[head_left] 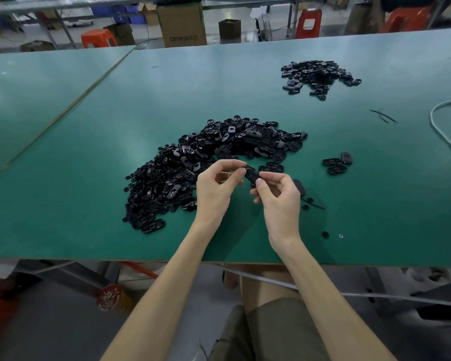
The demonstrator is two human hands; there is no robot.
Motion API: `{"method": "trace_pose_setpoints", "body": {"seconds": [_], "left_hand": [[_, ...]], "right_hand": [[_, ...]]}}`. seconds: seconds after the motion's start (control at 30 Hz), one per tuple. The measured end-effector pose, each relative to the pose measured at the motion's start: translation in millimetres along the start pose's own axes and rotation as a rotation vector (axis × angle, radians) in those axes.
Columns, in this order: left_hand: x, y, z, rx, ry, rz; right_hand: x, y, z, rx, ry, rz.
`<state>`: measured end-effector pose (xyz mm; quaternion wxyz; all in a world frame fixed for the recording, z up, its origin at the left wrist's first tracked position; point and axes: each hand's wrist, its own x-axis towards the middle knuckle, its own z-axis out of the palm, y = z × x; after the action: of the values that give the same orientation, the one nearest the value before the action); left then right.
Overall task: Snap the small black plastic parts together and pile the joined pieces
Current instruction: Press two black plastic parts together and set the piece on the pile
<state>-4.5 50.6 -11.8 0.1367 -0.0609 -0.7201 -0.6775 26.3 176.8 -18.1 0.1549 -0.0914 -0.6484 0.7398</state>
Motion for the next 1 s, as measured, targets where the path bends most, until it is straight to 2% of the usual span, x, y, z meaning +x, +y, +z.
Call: {"method": "trace_pose_setpoints", "body": {"seconds": [1.0], "left_hand": [[-3.4, 2.4, 3.6, 0.157, -0.040, -0.001]], "right_hand": [[-0.9, -2.0, 0.6, 0.035, 0.004, 0.003]]}}
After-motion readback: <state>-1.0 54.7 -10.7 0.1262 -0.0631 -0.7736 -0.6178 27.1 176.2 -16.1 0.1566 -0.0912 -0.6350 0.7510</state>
